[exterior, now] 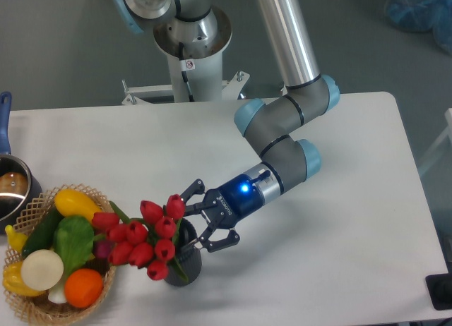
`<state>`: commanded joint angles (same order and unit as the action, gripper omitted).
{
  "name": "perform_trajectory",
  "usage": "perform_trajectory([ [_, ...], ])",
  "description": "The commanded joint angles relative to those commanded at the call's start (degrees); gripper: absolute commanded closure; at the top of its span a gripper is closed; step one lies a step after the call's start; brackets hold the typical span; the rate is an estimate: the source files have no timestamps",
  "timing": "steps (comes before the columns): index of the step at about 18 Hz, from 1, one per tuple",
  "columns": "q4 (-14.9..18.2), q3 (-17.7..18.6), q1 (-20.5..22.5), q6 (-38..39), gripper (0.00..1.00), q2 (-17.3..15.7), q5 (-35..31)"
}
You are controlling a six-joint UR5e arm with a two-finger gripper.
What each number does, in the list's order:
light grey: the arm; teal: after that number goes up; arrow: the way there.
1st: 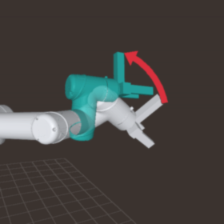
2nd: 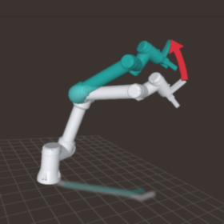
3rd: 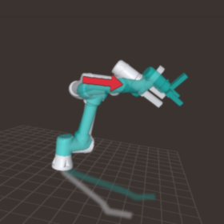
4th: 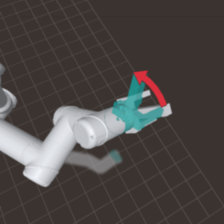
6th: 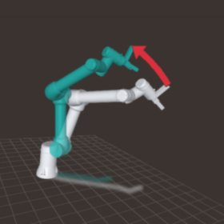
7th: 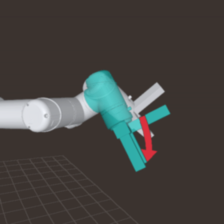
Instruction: Insert the flowers into the vase
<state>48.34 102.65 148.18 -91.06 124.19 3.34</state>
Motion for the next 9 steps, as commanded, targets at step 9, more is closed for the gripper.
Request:
perform_trajectory([
  [9, -0.18, 1.06, 1.76, -0.17, 0.00, -2.90, -0.79],
])
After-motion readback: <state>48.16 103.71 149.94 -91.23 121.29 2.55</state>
